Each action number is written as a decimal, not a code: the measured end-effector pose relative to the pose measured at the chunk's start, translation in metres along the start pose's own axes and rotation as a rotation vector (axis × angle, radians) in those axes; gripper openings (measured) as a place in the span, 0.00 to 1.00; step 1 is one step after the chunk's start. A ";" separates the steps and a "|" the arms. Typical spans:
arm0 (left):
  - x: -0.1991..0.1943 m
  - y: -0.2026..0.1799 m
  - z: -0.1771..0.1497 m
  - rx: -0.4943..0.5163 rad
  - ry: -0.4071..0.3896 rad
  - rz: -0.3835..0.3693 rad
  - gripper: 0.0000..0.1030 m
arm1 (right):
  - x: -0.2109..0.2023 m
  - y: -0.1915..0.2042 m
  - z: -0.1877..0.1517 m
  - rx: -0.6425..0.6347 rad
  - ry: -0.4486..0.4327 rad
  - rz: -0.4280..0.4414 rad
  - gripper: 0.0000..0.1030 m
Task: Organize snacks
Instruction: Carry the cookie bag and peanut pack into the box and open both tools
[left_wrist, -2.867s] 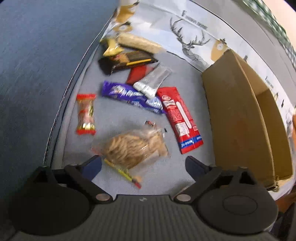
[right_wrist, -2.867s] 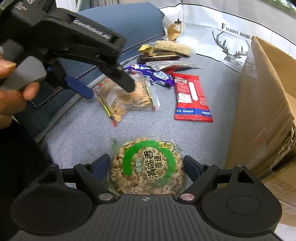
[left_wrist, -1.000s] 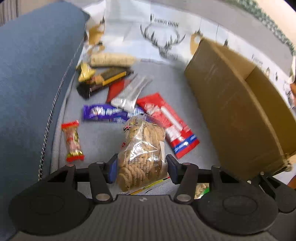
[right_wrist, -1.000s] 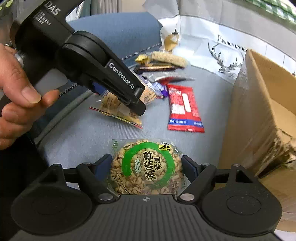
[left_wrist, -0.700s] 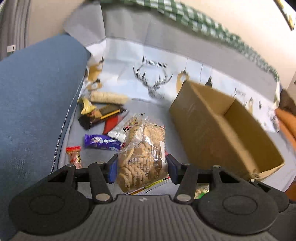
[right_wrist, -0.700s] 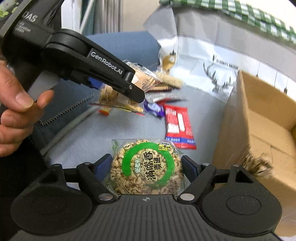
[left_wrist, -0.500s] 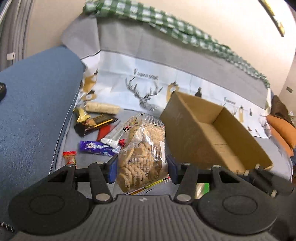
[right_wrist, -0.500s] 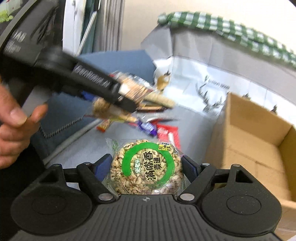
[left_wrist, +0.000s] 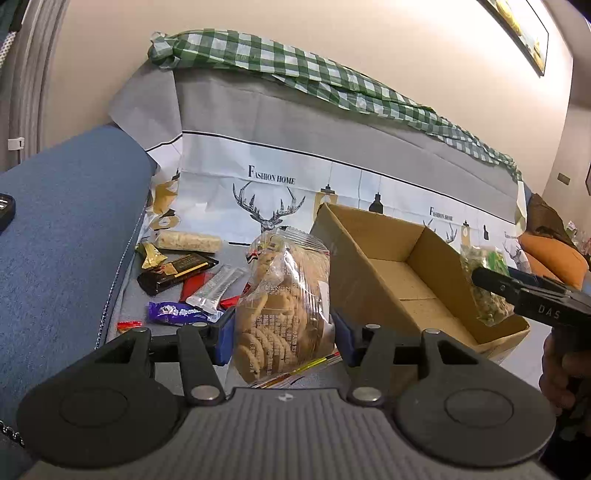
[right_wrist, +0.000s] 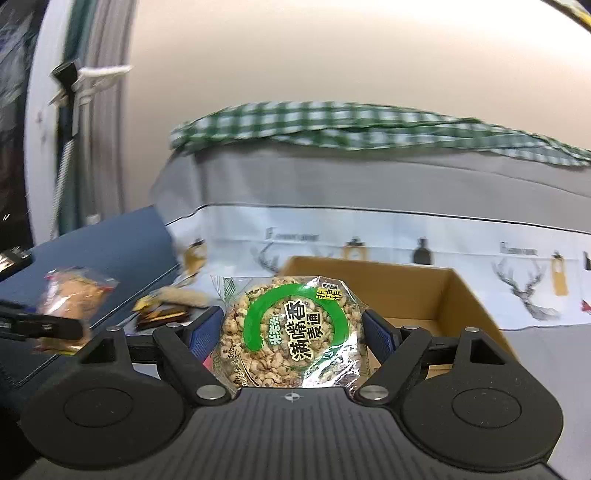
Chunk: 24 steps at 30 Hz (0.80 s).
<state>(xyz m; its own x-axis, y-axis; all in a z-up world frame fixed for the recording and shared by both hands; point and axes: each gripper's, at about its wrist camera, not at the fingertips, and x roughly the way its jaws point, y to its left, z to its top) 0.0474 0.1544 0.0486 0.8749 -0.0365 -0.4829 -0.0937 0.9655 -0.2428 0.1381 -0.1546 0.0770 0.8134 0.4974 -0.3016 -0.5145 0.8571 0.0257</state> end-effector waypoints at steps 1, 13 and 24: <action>0.000 0.000 0.000 0.001 0.000 0.003 0.57 | 0.002 -0.004 -0.002 0.004 0.003 -0.009 0.79; -0.011 -0.017 0.001 0.011 -0.065 0.090 0.57 | 0.017 -0.039 -0.008 0.121 -0.009 -0.047 0.79; 0.030 -0.062 0.030 -0.075 -0.004 0.057 0.57 | 0.040 -0.063 -0.013 0.190 0.052 -0.128 0.79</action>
<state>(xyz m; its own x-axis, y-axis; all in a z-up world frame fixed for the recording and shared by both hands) 0.0935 0.1012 0.0747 0.8691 0.0186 -0.4944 -0.1782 0.9440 -0.2777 0.1999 -0.1906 0.0507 0.8509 0.3798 -0.3629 -0.3440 0.9250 0.1614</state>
